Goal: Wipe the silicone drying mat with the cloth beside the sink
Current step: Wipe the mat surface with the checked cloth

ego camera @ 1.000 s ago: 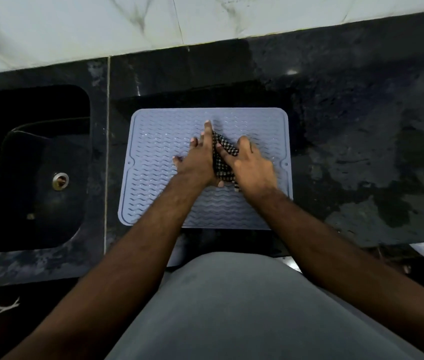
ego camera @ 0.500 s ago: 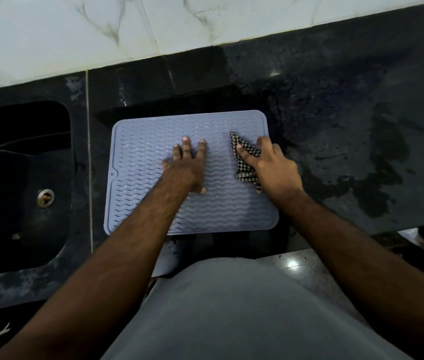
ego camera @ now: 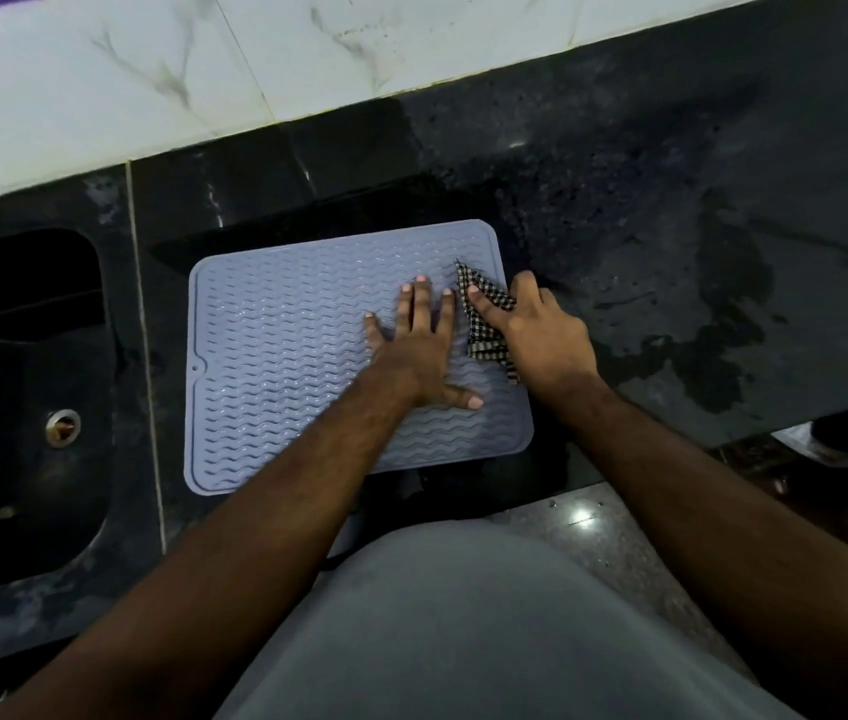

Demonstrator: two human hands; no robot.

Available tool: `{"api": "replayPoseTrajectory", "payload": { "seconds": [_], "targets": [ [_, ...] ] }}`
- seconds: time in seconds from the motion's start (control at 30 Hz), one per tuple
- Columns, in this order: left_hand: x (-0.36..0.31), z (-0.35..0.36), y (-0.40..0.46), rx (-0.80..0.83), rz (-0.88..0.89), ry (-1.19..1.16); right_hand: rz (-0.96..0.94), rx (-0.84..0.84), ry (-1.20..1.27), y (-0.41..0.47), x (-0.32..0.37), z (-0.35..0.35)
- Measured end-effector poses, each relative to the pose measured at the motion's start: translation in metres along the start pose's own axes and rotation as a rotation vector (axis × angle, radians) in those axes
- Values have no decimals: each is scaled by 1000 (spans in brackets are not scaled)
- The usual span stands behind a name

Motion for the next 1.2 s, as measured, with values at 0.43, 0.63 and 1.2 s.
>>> {"api": "replayPoseTrajectory", "payload": {
  "seconds": [0.43, 0.63, 1.2],
  "targets": [
    [-7, -6, -3, -22, -23, 24, 161, 41, 45, -14, -14, -13],
    [17, -33, -12, -303, 42, -283, 311, -198, 369, 1, -37, -52],
    [106, 12, -37, -321, -155, -226, 158, 3, 18, 24, 85, -6]
  ]
}}
Point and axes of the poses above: each hand's wrist, its own y-axis towards the middle knuckle, its own z-axis out of the palm, x = y × z, the point moved 7 cm from there along y, towards the middle knuckle, and after that the axes turned 7 degrees about -z, right-handed, at the moved point
